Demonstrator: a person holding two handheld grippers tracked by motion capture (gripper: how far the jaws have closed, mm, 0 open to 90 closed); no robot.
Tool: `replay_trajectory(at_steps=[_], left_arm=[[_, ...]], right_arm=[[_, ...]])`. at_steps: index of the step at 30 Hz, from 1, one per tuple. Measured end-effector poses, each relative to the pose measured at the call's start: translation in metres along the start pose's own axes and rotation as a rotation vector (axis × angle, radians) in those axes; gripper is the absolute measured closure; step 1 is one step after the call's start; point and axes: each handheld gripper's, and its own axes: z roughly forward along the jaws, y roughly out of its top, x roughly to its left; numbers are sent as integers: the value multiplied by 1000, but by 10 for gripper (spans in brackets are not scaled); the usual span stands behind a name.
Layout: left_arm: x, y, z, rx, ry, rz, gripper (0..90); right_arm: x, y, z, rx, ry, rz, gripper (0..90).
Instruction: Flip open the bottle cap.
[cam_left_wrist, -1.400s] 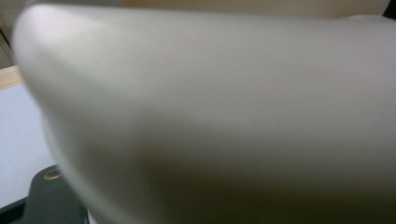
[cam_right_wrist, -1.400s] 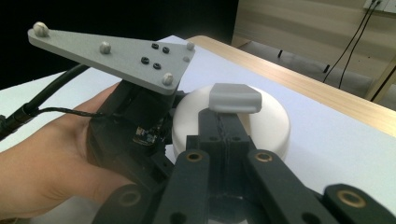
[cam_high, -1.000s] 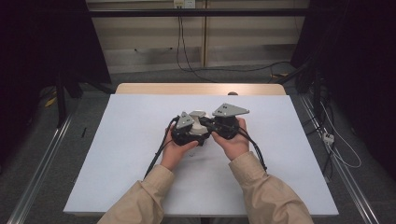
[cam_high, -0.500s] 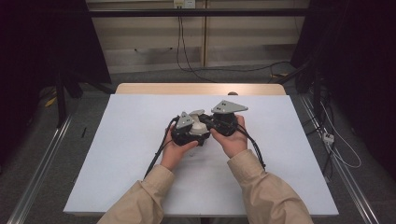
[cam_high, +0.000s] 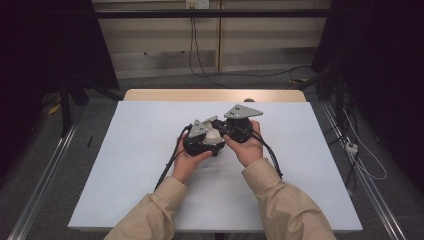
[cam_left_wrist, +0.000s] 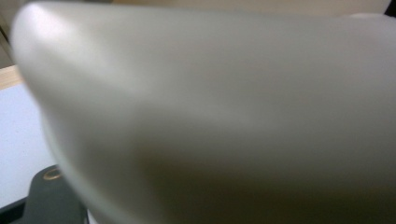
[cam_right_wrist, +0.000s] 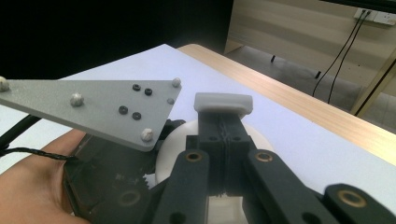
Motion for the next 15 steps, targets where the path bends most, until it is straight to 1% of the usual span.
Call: replay_trajectory(at_steps=[1,9,15], left_arm=[[0,0,0,-3,0,-5,182],[0,0,0,0,0,-1,182],[1,0,0,-4,-1,-5,182]], right_arm=[[0,2,1,1,-1,-3,894],[0,8,5,-2,-9,-19,893],[1,12,7,-4,-6,-27,893]])
